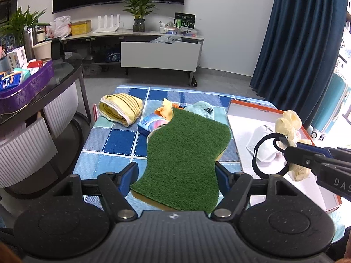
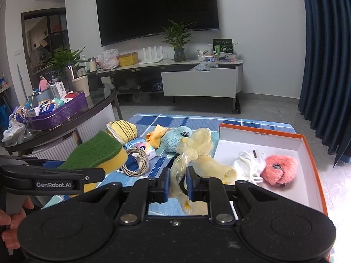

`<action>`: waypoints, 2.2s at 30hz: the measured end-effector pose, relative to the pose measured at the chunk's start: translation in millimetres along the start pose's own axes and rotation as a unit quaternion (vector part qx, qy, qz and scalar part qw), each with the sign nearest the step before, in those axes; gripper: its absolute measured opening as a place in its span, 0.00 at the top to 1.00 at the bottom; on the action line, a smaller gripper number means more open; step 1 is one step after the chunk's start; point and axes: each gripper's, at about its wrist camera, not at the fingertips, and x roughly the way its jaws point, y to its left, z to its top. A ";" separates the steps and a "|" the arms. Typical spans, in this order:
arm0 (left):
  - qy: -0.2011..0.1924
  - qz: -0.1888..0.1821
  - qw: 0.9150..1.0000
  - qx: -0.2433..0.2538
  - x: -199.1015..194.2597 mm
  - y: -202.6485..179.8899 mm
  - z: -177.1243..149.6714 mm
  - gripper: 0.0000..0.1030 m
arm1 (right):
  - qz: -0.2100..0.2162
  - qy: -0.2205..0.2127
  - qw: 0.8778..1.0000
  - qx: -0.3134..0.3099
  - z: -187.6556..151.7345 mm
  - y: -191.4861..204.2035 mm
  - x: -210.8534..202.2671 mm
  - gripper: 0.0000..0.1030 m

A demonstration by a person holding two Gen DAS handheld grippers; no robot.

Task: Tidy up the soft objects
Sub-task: 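Carry the sponge and glove toward the white box with both grippers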

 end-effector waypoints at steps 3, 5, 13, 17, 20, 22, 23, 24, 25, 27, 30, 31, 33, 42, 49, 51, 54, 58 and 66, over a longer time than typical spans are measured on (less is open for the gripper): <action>0.001 -0.006 1.000 0.005 -1.7 -4.3 -1.4 0.28 | -0.004 -0.002 1.000 0.003 -3.1 -2.5 -6.8 0.80; 0.002 -0.006 1.000 0.012 -2.5 -8.5 -3.0 0.28 | -0.008 -0.005 1.000 0.007 -4.8 -4.7 -11.2 0.80; -0.004 -0.019 0.999 0.026 -7.7 -25.1 -5.2 0.28 | -0.021 -0.014 1.000 0.015 -9.8 -15.2 -29.0 0.80; -0.007 -0.027 0.999 0.037 -8.7 -34.5 -5.5 0.28 | -0.032 -0.018 0.999 0.017 -11.3 -20.9 -35.9 0.80; -0.008 -0.032 0.999 0.041 -9.1 -38.5 -6.1 0.28 | -0.037 -0.021 0.999 0.022 -13.0 -26.1 -41.3 0.80; -0.009 -0.033 0.998 0.045 -10.1 -40.7 -7.1 0.28 | -0.041 -0.022 0.999 0.024 -14.2 -29.0 -43.7 0.80; -0.009 -0.034 0.998 0.046 -10.3 -42.2 -7.0 0.28 | -0.042 -0.022 0.999 0.025 -14.5 -30.3 -44.5 0.80; -0.009 -0.036 0.998 0.046 -10.5 -42.7 -7.4 0.28 | -0.044 -0.023 0.998 0.026 -14.6 -31.0 -45.1 0.80; -0.010 -0.037 0.998 0.046 -11.3 -43.9 -8.1 0.28 | -0.046 -0.024 0.998 0.027 -15.1 -31.8 -46.3 0.80; -0.010 -0.036 0.998 0.048 -11.7 -45.2 -9.1 0.28 | -0.048 -0.025 0.998 0.030 -16.2 -34.5 -48.7 0.80; -0.007 -0.037 0.998 0.048 -11.4 -46.7 -10.6 0.28 | -0.051 -0.024 0.998 0.033 -18.6 -37.9 -49.6 0.80; -0.007 -0.037 0.998 0.049 -11.3 -47.7 -11.1 0.28 | -0.051 -0.024 0.998 0.034 -18.8 -38.2 -49.7 0.80; -0.005 -0.038 0.998 0.051 -10.6 -50.1 -11.8 0.28 | -0.051 -0.024 0.998 0.036 -19.8 -40.4 -50.2 0.80; -0.004 -0.049 0.997 0.059 -10.0 -62.5 -12.3 0.28 | -0.058 -0.025 0.997 0.043 -21.7 -45.3 -53.1 0.80; -0.003 -0.060 0.996 0.068 -7.2 -74.1 -12.2 0.28 | -0.069 -0.026 0.996 0.048 -23.8 -49.0 -54.4 0.80; -0.003 -0.063 0.995 0.071 -5.7 -77.3 -12.2 0.28 | -0.073 -0.026 0.996 0.050 -25.2 -52.1 -55.5 0.80; -0.002 -0.068 0.995 0.075 -3.2 -82.2 -12.7 0.28 | -0.079 -0.026 0.995 0.054 -26.6 -57.5 -56.5 0.80; 0.001 -0.073 0.994 0.078 2.4 -88.2 -12.5 0.28 | -0.087 -0.027 0.994 0.060 -28.6 -64.4 -57.6 0.80; 0.007 -0.086 0.993 0.084 9.2 -99.9 -11.6 0.28 | -0.103 -0.026 0.992 0.067 -31.9 -73.6 -59.8 0.80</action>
